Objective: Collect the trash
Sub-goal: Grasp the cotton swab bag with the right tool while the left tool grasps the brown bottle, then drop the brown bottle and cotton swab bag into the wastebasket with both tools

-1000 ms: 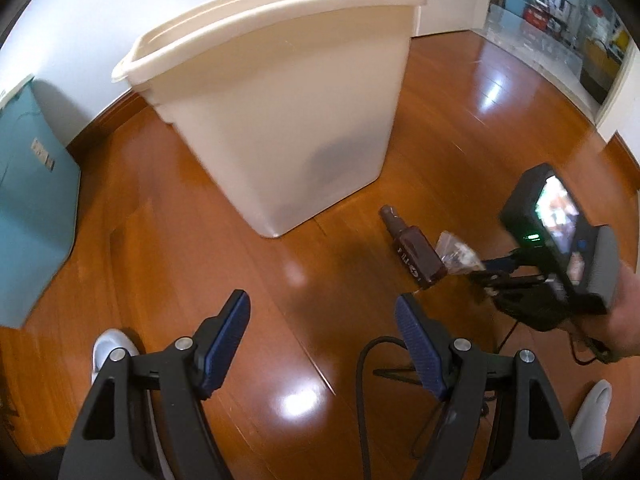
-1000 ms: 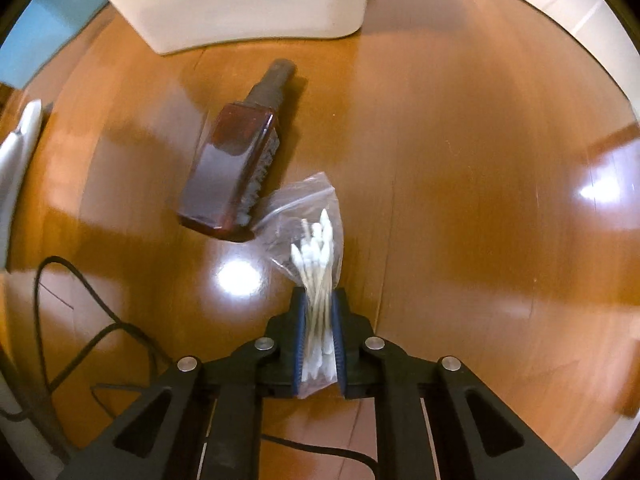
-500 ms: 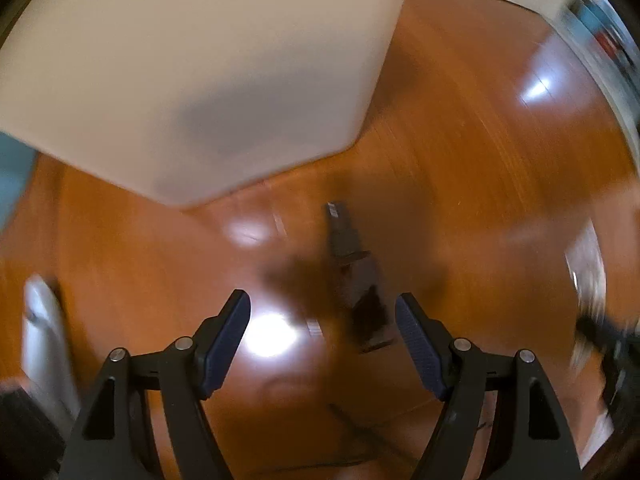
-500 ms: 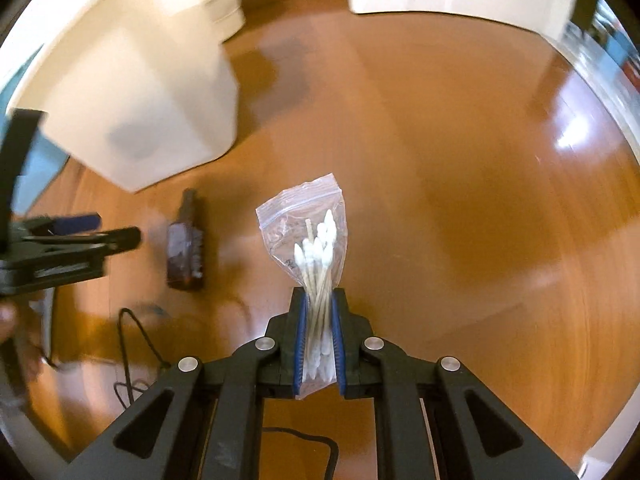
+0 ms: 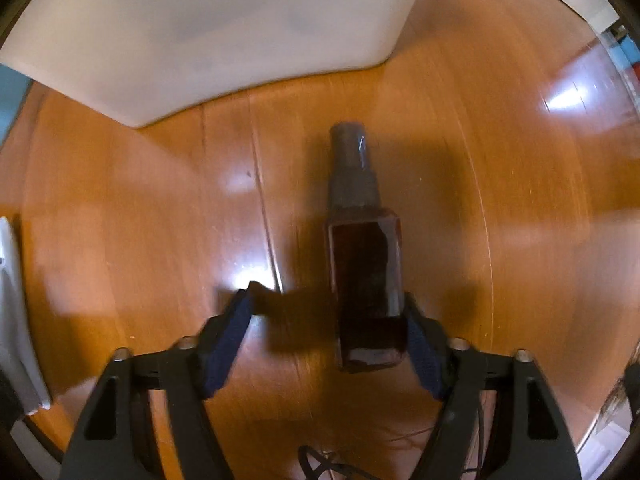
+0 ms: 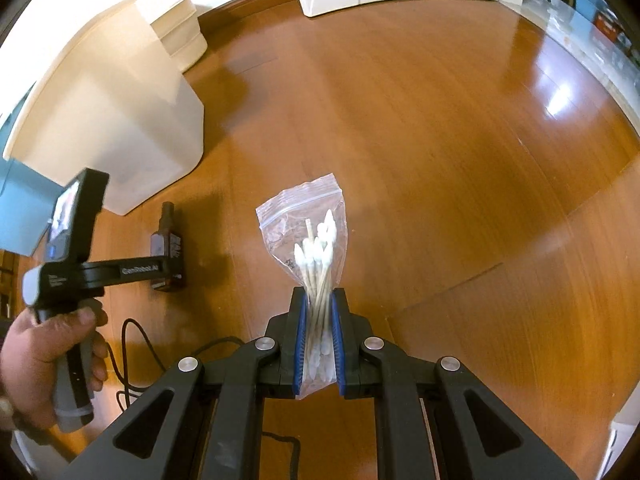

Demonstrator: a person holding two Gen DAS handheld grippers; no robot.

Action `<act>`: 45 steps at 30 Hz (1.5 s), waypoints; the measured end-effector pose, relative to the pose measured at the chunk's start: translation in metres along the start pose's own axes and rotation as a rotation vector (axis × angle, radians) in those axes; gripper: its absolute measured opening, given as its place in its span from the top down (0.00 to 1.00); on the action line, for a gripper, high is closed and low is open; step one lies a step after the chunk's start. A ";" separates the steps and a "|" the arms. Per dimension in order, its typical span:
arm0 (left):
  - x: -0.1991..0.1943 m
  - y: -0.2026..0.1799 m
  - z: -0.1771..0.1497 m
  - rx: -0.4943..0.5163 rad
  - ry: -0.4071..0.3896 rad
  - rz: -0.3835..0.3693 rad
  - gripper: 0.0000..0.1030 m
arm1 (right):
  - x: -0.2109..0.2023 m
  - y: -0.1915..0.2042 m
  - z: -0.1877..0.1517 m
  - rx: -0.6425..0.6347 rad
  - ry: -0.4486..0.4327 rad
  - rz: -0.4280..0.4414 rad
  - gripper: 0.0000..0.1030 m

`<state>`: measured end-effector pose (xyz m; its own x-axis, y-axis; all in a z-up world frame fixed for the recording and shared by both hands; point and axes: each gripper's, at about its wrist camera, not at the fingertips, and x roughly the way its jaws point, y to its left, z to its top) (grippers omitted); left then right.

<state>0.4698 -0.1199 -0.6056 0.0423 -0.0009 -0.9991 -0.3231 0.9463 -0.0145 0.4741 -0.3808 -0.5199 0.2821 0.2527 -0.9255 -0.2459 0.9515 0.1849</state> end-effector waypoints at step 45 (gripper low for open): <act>-0.327 0.133 0.078 0.265 -0.608 -0.050 0.70 | -0.235 0.209 0.110 -0.109 -0.207 0.034 0.88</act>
<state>0.4871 0.0316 -0.2772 0.6020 0.0621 -0.7961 -0.0666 0.9974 0.0274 0.4582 -0.2223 -0.2274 0.4535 0.3254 -0.8297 -0.3536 0.9202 0.1676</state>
